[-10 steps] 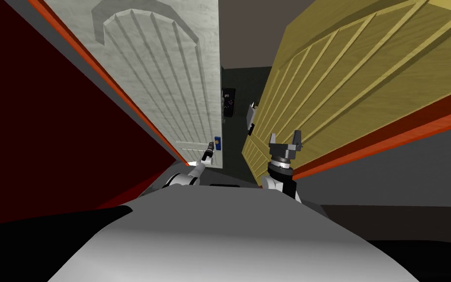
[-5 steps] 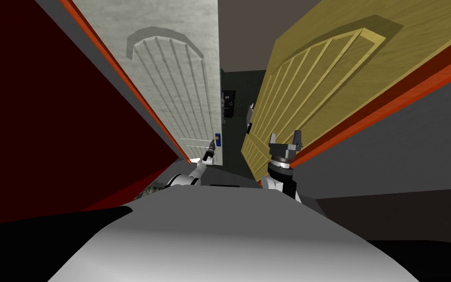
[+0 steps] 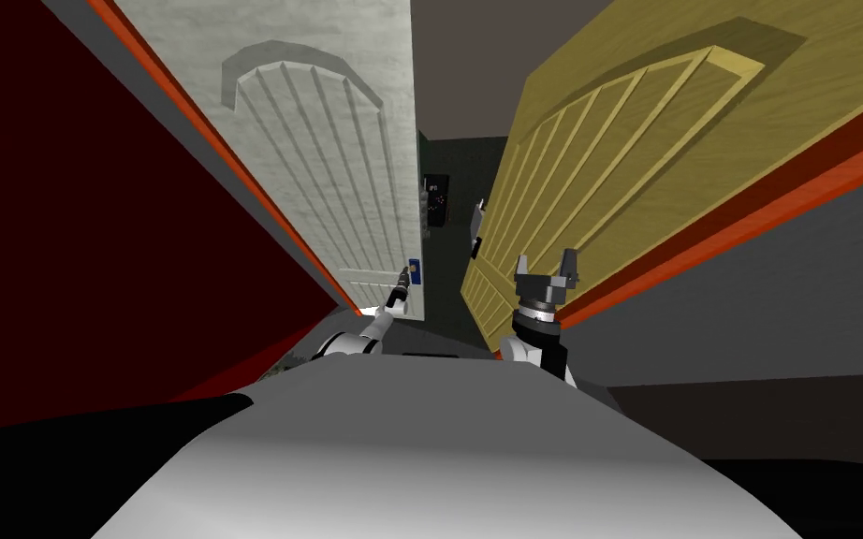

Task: Push the door open

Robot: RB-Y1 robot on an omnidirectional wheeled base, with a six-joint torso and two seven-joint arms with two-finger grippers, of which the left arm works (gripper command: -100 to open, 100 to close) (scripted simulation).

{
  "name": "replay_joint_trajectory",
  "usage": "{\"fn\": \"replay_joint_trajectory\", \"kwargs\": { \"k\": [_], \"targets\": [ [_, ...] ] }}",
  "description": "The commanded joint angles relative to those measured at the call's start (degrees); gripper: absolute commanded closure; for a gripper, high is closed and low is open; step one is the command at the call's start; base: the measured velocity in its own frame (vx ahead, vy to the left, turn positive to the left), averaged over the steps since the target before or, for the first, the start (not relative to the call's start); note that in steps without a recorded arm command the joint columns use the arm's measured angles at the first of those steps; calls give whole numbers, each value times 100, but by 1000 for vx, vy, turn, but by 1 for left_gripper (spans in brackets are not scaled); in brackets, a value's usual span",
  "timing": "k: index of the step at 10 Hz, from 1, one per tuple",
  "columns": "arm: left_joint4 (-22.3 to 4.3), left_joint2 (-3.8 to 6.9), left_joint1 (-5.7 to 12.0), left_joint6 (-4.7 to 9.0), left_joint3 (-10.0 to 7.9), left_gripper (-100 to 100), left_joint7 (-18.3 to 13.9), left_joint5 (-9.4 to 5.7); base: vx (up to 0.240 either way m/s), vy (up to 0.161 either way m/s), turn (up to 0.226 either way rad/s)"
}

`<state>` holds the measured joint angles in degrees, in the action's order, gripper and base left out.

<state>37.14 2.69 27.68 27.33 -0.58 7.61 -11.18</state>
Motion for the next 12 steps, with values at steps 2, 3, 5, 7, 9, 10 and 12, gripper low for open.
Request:
{"fn": "replay_joint_trajectory", "kwargs": {
  "k": [2, 3, 5, 7, 9, 10, 12],
  "targets": [
    [34, 0, -32, 11, -19, -100, 8, -6, 208, -39, -22],
    [29, -36, -37, 27, -29, -100, 12, -10, 212, -48, -31],
    [-29, -51, -8, 54, -31, -100, 3, -13, 144, -25, -15],
    [-29, -51, -8, 54, -31, 100, 3, -13, -23, 2, 1],
    [-29, -51, -8, 54, -31, 100, 3, -13, -22, 4, -6],
    [-29, -51, -8, 54, -31, 100, 3, -13, -6, 1, 3],
    [-48, -10, -8, 57, -98, 100, 71, -35, 46, -15, 16]
  ]
}}
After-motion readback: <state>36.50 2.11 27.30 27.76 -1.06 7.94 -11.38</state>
